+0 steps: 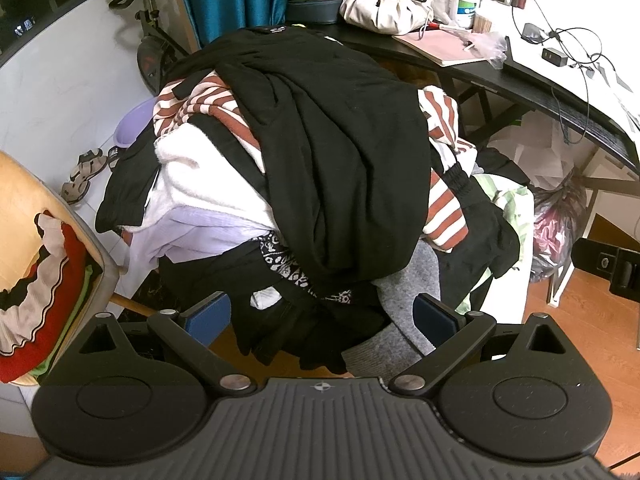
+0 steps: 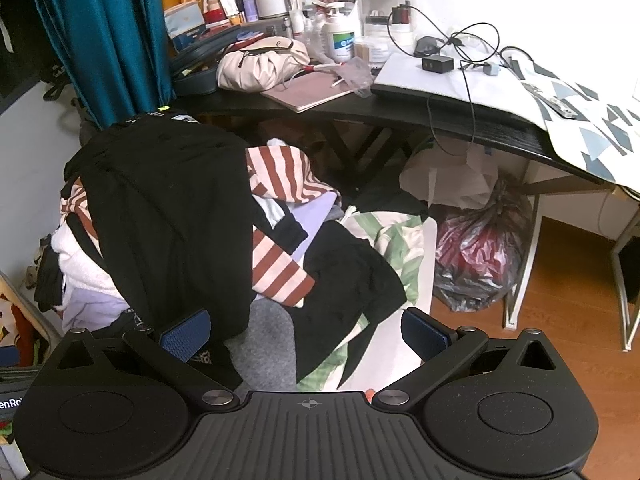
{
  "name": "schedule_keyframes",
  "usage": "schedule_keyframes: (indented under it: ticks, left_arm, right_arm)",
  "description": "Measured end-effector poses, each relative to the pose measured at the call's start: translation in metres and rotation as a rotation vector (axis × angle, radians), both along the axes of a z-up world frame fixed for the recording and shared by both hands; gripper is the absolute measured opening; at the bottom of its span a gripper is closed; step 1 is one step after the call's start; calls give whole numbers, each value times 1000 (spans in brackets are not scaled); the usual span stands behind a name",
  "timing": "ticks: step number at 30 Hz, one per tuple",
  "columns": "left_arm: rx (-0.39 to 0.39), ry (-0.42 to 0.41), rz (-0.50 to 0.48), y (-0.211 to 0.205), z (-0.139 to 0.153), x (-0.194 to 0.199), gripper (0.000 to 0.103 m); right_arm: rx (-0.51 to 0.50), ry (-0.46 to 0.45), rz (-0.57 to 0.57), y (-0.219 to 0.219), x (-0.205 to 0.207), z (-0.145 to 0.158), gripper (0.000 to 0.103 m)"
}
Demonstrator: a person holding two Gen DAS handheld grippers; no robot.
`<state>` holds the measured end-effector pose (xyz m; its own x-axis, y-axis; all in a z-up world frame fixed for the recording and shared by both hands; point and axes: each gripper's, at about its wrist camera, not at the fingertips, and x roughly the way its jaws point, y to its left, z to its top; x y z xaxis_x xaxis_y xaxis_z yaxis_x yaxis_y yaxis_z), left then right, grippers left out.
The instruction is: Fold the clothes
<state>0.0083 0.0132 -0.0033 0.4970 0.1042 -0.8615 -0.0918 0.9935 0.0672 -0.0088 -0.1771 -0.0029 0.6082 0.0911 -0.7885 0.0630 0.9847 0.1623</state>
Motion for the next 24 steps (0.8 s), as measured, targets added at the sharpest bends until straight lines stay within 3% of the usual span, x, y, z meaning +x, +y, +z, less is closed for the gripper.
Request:
schedule_keyframes:
  ticks: [24]
  left_arm:
    - [-25, 0, 36, 0, 0, 2, 99]
  right_arm:
    - [8, 13, 39, -4, 15, -5, 102]
